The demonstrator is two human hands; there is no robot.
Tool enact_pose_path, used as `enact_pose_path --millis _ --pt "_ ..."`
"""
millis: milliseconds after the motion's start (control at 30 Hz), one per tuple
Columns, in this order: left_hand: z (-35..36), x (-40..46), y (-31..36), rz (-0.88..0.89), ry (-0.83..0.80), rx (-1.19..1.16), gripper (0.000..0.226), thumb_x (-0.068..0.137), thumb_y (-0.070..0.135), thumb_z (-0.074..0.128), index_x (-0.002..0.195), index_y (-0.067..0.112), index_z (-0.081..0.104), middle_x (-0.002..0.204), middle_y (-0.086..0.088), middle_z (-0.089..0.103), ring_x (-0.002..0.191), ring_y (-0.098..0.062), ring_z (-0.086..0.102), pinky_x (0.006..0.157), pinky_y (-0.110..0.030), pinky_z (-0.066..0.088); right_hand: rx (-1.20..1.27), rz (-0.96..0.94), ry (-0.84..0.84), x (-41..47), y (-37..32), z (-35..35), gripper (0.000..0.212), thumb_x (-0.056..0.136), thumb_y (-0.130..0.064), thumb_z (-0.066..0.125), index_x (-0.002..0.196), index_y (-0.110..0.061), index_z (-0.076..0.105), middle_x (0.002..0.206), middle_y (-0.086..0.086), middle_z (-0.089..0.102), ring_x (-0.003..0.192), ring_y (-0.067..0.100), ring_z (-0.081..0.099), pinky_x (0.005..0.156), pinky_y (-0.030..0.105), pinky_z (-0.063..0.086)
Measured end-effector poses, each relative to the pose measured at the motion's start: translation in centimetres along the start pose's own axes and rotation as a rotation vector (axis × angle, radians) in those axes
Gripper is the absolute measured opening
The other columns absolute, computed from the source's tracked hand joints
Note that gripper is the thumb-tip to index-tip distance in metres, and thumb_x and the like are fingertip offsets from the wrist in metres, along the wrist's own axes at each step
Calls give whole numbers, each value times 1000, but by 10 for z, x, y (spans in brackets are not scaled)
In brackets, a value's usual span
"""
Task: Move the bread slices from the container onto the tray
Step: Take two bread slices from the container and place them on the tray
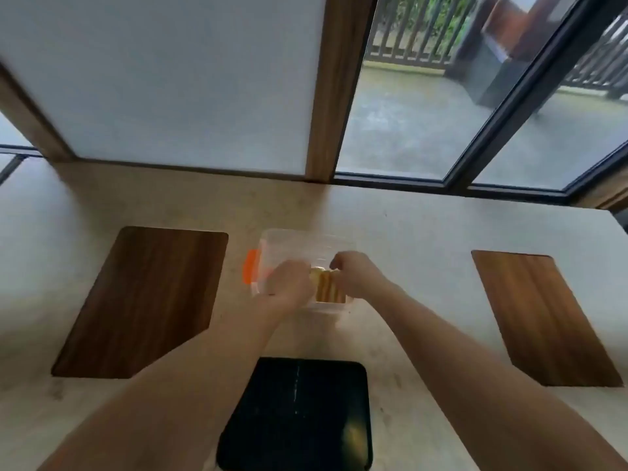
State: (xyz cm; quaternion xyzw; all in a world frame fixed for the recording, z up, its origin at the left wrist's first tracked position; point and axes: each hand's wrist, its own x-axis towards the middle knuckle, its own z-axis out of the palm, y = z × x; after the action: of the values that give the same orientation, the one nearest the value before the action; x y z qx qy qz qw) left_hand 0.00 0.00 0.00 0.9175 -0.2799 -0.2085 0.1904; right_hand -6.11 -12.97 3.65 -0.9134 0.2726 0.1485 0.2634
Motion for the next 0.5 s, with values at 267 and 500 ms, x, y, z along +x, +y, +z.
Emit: enact_pose_path --millis 267,500 --pt "23 43 0 -131 -64 108 36 91 37 54 119 16 59 115 -6 66 97 -27 65 80 -37 51 -197 -28 -179 50 -7 12 44 90 -15 53 134 -10 54 132 15 60 112 33 61 87 40 54" --pt "38 51 -7 -153 -110 187 30 93 36 53 103 11 65 94 -5 66 80 -22 60 73 -36 51 -327 -68 -281 67 -6 18 20 93 -16 50 106 -7 62 112 15 67 90 31 62 69 34 47"
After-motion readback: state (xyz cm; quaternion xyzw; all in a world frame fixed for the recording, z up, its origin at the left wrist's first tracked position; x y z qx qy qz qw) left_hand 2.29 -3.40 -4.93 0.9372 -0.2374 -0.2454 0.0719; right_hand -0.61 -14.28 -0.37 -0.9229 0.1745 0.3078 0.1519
